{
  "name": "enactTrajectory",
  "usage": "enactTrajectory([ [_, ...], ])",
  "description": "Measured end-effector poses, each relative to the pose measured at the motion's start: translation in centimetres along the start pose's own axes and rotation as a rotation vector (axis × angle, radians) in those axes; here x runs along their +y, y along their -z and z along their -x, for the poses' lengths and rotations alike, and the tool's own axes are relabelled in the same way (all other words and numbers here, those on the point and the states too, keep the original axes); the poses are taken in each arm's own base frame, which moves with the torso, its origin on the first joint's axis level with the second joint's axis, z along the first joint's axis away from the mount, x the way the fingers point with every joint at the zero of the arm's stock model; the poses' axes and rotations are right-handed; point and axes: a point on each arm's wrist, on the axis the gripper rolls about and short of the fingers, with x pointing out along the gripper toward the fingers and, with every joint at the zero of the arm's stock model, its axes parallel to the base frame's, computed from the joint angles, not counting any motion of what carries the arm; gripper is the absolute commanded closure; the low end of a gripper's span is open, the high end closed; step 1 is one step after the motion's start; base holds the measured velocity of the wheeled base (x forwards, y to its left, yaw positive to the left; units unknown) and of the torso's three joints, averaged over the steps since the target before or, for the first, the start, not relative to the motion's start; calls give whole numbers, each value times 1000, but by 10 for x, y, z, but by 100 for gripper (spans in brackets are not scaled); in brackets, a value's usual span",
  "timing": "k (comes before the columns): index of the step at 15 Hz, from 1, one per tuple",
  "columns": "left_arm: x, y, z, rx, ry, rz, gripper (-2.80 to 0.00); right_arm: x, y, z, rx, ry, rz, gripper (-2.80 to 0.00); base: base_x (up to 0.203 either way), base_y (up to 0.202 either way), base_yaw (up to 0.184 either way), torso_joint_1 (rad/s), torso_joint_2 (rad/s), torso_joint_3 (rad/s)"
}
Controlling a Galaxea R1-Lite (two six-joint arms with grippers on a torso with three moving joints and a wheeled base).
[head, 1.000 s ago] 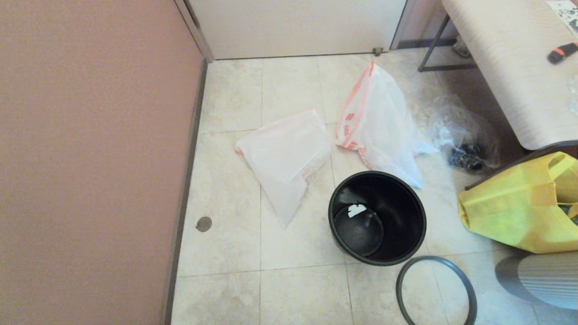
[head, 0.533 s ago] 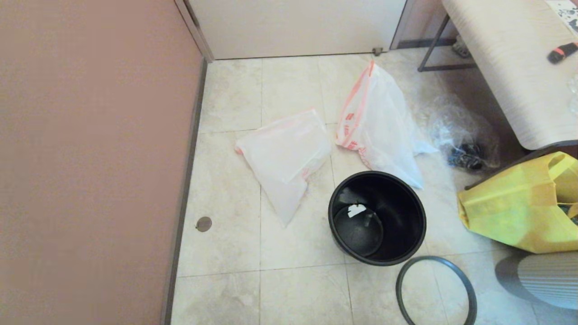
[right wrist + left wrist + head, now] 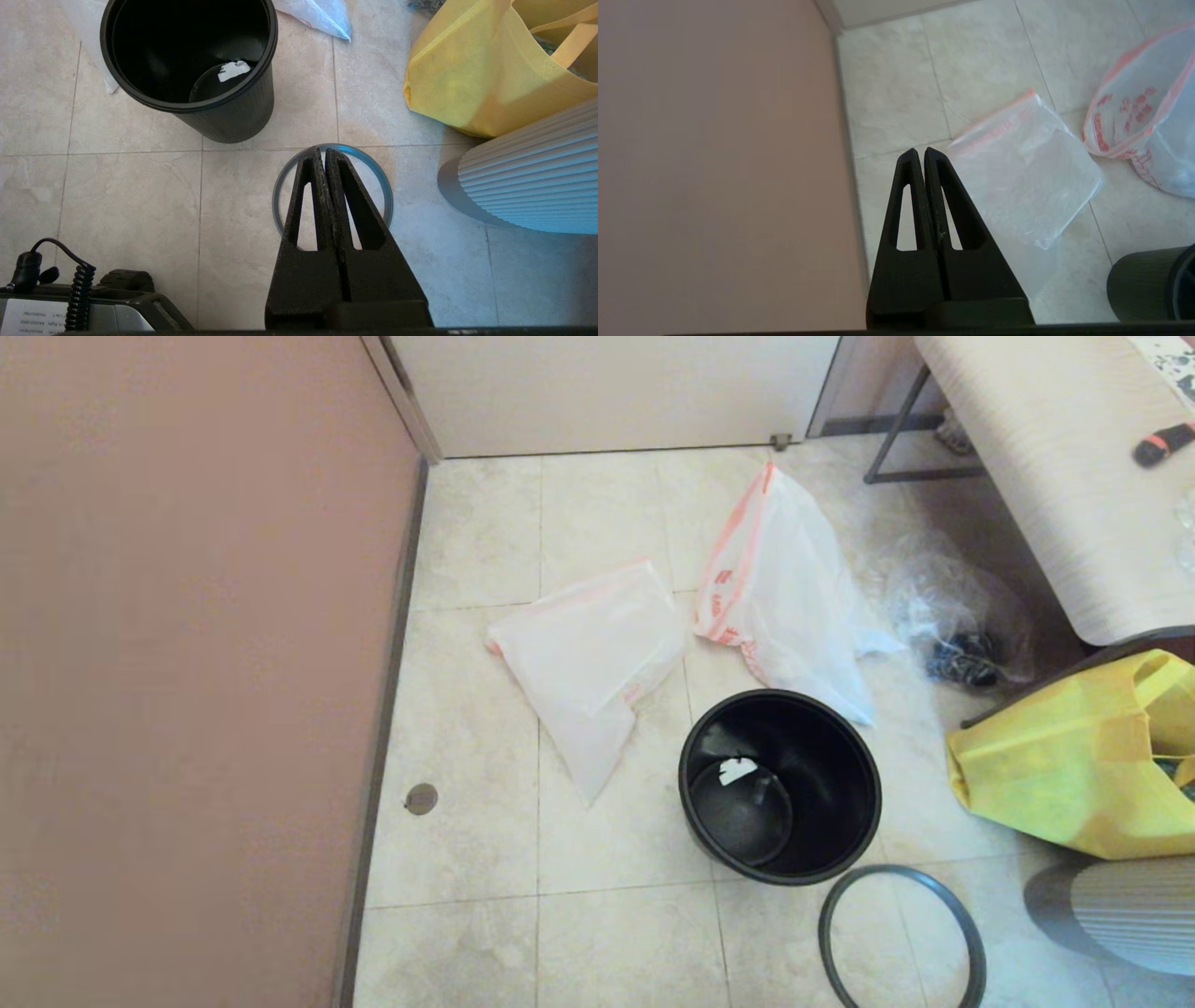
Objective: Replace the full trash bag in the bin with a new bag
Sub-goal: Pick up a new trash bag
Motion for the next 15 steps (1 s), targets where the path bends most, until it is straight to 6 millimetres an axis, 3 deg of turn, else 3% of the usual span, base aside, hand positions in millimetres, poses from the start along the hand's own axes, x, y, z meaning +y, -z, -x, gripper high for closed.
enactTrajectory([
  [3, -29, 16, -57, 38, 28, -23, 0, 0, 0, 0, 0, 0, 0, 0, 0, 0, 0, 0, 0, 0],
  [6, -65, 50, -113, 116, 71, -48, 0, 0, 0, 0, 0, 0, 0, 0, 0, 0, 0, 0, 0, 0],
  [10, -120, 115, -182, 218, 123, -64, 0, 0, 0, 0, 0, 0, 0, 0, 0, 0, 0, 0, 0, 0],
  [15, -189, 210, -239, 319, 179, -67, 0, 0, 0, 0, 0, 0, 0, 0, 0, 0, 0, 0, 0, 0],
])
